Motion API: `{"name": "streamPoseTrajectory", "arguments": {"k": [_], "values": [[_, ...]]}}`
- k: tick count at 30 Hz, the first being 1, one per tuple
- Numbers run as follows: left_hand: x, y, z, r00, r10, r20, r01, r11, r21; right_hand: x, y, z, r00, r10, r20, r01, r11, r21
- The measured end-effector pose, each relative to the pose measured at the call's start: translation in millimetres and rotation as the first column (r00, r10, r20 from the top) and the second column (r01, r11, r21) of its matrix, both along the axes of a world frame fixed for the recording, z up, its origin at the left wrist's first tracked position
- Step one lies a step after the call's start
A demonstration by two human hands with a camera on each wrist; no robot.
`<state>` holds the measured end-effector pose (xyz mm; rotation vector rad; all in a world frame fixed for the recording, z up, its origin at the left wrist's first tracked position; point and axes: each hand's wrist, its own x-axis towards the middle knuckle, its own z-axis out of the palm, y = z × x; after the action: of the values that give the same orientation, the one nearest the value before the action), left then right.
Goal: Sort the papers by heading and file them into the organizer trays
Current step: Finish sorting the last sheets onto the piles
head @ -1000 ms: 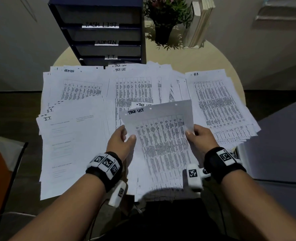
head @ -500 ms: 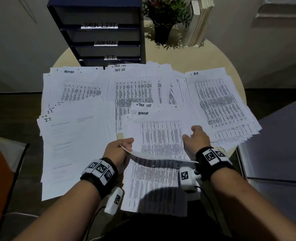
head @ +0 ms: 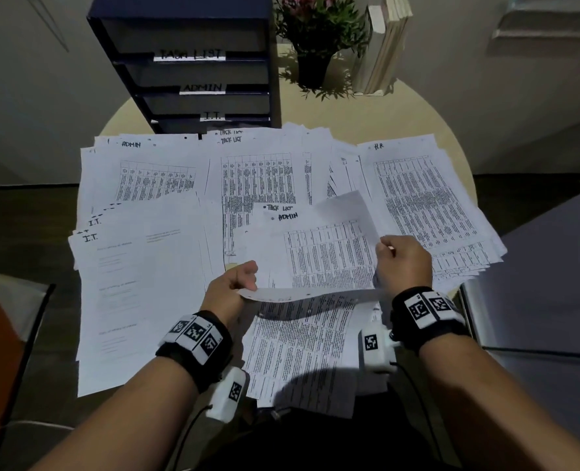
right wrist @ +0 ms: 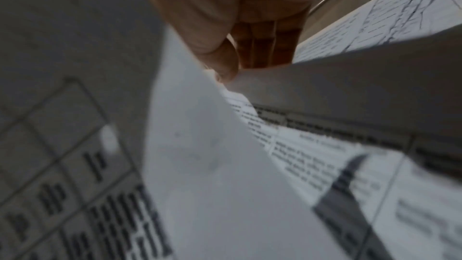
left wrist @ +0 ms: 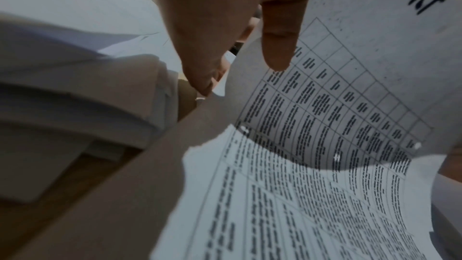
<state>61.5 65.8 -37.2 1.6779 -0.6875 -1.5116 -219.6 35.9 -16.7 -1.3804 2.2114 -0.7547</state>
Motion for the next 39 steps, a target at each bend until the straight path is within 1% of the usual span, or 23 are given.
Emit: {"name": "streamPoseTrajectory", "arguments": {"k": [2, 4, 8, 11, 14, 16, 18, 19, 21, 23, 24, 25, 26, 27, 29, 30, 31, 32, 33, 34, 36, 39], "values": [[1, -2, -1, 1.0, -0.006, -0.013, 0.006, 1.0, -0.01, -2, 0, 1, 0.998, -0.028, 0.055, 0.031, 0.998, -0.06], [1, -4, -2, 0.998, 0.016, -0.066, -0.016, 1.0, -0.002, -1, 0, 1, 0.991, -0.037, 0.129, 0.045, 0.997, -0.061], [-4, -7, 3, 0.978, 0.099, -0.185, -0.089, 0.994, 0.06, 0, 0, 2, 0.976, -0.023, 0.218, 0.041, 0.996, -0.075], [-6, -8, 5, 0.972, 0.125, -0.201, -0.115, 0.991, 0.06, -1, 2, -5, 0.967, 0.008, 0.256, 0.011, 0.997, -0.072], [-8, -9, 9, 0.965, 0.133, -0.226, -0.129, 0.991, 0.034, -2, 2, -4, 0.926, 0.037, 0.376, 0.01, 0.993, -0.121], [-10, -8, 11, 0.963, 0.109, -0.245, -0.115, 0.993, -0.009, -2, 2, 2, 0.858, 0.058, 0.511, 0.005, 0.993, -0.121], [-12, -6, 13, 0.966, 0.113, -0.231, -0.119, 0.993, -0.012, 4, 3, 10, 0.742, 0.076, 0.666, -0.003, 0.994, -0.11], [-13, -5, 14, 0.976, 0.114, -0.187, -0.117, 0.993, -0.004, 8, 2, 15, 0.686, 0.072, 0.724, -0.002, 0.995, -0.097], [-14, -6, 13, 0.983, 0.146, -0.111, -0.149, 0.989, -0.016, 17, 3, 24, 0.617, 0.053, 0.785, -0.007, 0.998, -0.061], [-14, -8, 13, 0.97, 0.226, -0.09, -0.229, 0.973, -0.029, 21, 3, 27, 0.553, 0.055, 0.831, -0.007, 0.998, -0.062], [-13, -9, 14, 0.958, 0.27, -0.099, -0.275, 0.961, -0.039, 22, 3, 26, 0.539, 0.065, 0.84, -0.016, 0.998, -0.067], [-13, -11, 16, 0.955, 0.283, -0.085, -0.289, 0.955, -0.062, 23, 3, 24, 0.552, 0.066, 0.831, -0.045, 0.998, -0.049], [-12, -11, 18, 0.954, 0.294, -0.059, -0.299, 0.951, -0.085, 25, 5, 22, 0.595, 0.063, 0.801, -0.086, 0.996, -0.014], [-10, -12, 18, 0.962, 0.271, -0.012, -0.271, 0.957, -0.099, 28, 6, 19, 0.665, 0.062, 0.745, -0.122, 0.992, 0.026], [-4, -12, 17, 0.962, 0.273, 0.021, -0.269, 0.958, -0.095, 31, 10, 11, 0.805, 0.11, 0.583, -0.178, 0.982, 0.06], [-1, -12, 18, 0.955, 0.294, 0.025, -0.292, 0.954, -0.074, 32, 11, 7, 0.848, 0.138, 0.512, -0.2, 0.977, 0.068], [6, -14, 16, 0.951, 0.295, 0.09, -0.288, 0.954, -0.082, 31, 11, 4, 0.879, 0.148, 0.453, -0.21, 0.974, 0.09], [14, -15, 16, 0.942, 0.274, 0.194, -0.255, 0.959, -0.121, 29, 12, 2, 0.902, 0.141, 0.408, -0.208, 0.97, 0.123], [23, -17, 17, 0.916, 0.241, 0.319, -0.2, 0.967, -0.159, 27, 12, 0, 0.919, 0.125, 0.373, -0.198, 0.966, 0.165], [33, -19, 17, 0.884, 0.226, 0.41, -0.165, 0.97, -0.178, 25, 13, -2, 0.932, 0.113, 0.346, -0.191, 0.961, 0.199], [56, -23, 18, 0.836, 0.205, 0.509, -0.113, 0.972, -0.206, 21, 16, -3, 0.94, 0.091, 0.328, -0.174, 0.957, 0.232], [91, -29, 19, 0.793, 0.145, 0.591, -0.026, 0.978, -0.205, 19, 18, -3, 0.948, 0.046, 0.315, -0.127, 0.962, 0.243]]}}
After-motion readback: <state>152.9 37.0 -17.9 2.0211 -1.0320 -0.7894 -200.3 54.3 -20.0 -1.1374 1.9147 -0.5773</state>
